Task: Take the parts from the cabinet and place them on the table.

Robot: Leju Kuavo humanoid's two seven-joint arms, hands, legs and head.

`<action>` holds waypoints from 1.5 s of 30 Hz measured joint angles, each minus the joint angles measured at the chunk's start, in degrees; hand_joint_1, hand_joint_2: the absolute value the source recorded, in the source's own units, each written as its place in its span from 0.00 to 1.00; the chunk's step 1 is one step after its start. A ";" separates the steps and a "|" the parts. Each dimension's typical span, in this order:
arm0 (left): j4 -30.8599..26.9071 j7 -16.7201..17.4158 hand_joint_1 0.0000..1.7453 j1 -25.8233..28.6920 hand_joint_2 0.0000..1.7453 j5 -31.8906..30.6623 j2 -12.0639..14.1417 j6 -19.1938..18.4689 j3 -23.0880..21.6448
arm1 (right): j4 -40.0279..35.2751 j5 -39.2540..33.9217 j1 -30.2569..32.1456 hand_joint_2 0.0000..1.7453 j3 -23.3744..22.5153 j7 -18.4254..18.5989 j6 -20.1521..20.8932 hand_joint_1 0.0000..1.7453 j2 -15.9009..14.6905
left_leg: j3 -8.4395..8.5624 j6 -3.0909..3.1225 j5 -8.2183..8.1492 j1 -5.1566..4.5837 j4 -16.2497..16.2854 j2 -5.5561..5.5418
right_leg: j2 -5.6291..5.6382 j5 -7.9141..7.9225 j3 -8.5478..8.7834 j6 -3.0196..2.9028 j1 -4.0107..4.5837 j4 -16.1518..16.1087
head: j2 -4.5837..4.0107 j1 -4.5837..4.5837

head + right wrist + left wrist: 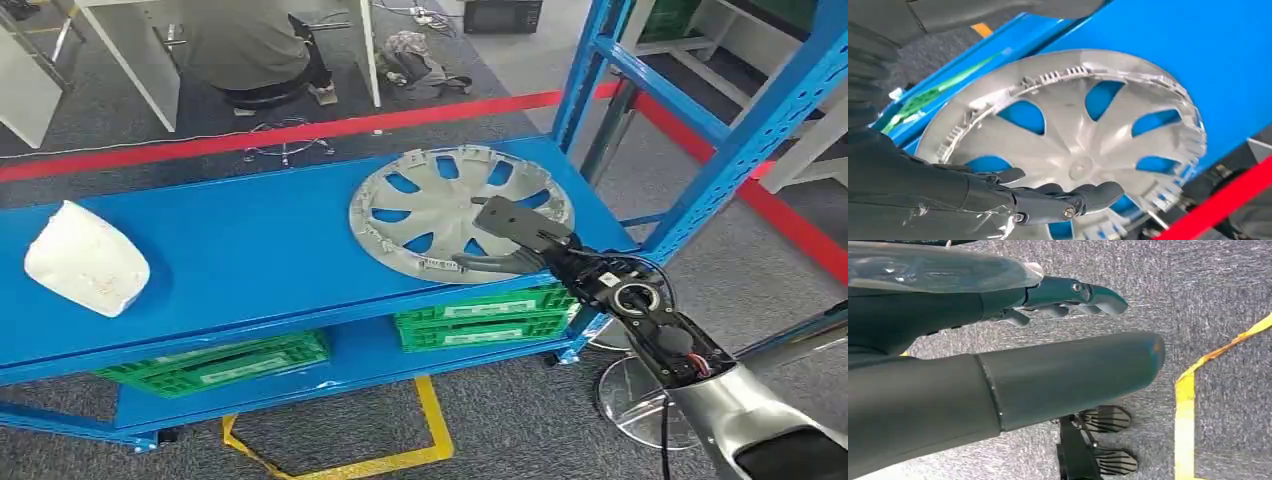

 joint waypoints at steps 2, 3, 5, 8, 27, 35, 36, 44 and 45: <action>0.00 0.00 0.00 0.01 0.00 -0.02 0.00 0.00 0.02 | -1.09 0.50 -0.16 1.00 0.17 -0.26 0.07 0.00 -0.44 | 0.00 0.00 0.00 -0.02 0.00 0.00 | 0.00 0.00 0.00 0.00 0.01 0.00 | 0.00 0.00; 0.00 0.00 0.00 0.01 0.00 -0.02 0.00 0.02 0.02 | -1.48 0.52 -0.35 1.00 0.22 -0.39 0.33 0.00 -0.65 | 0.00 0.00 0.00 -0.02 0.00 0.00 | 0.00 0.00 0.00 0.00 0.01 0.00 | 0.00 -0.02; 0.00 0.00 0.00 0.00 0.00 -0.02 0.00 0.02 0.02 | -2.34 0.54 -1.01 1.00 0.48 -0.39 1.14 0.00 -1.14 | 0.00 0.00 0.01 -0.03 0.00 0.00 | 0.00 0.00 0.00 0.00 0.01 0.01 | 0.00 -0.04; 0.00 -0.04 0.00 0.00 0.00 -0.02 0.00 0.02 0.02 | -3.23 0.50 -2.00 1.00 0.98 0.28 3.23 0.00 -1.81 | 0.00 0.00 0.01 -0.04 0.00 0.00 | 0.00 0.00 0.01 0.00 0.02 0.01 | 0.00 -0.02; 0.00 -0.09 0.00 -0.03 0.00 -0.26 -0.02 0.28 1.38 | -2.22 -0.31 -4.61 1.00 5.88 -0.68 8.26 0.00 -5.59 | -0.03 0.00 0.00 -0.04 0.00 -0.02 | -0.04 0.00 0.00 0.00 0.01 0.01 | 0.00 -0.02; 0.00 -0.07 0.00 -0.11 0.00 -0.31 -0.24 0.61 1.60 | 1.51 -0.92 -4.86 1.00 9.13 -0.90 8.59 0.00 -6.55 | -0.02 -0.01 0.00 -0.04 0.00 -0.01 | -0.03 -0.01 -0.01 0.00 0.02 0.00 | 0.00 -0.04; 0.02 -0.07 0.00 -0.10 0.00 -0.41 -0.24 0.55 1.62 | 1.84 -0.96 -4.76 1.00 9.42 -0.76 8.46 0.00 -6.66 | -0.02 -0.01 0.00 -0.04 0.00 -0.01 | -0.03 -0.01 -0.01 0.00 0.02 0.01 | 0.00 -0.04; 0.00 -0.09 0.00 -0.10 0.00 -0.83 -0.24 0.24 1.86 | 3.17 0.65 -0.78 1.00 10.62 1.40 5.20 0.00 -8.30 | -0.04 0.00 0.00 -0.04 0.00 -0.02 | -0.03 -0.02 -0.02 0.02 0.01 0.00 | 0.00 -0.04; 0.02 -0.11 0.00 -0.11 0.00 -0.90 -0.24 0.20 1.86 | 3.19 0.74 -0.46 1.00 10.64 1.49 5.09 0.00 -8.44 | -0.03 0.00 -0.01 -0.04 0.00 -0.01 | -0.01 -0.02 -0.02 0.02 0.01 0.00 | 0.00 -0.04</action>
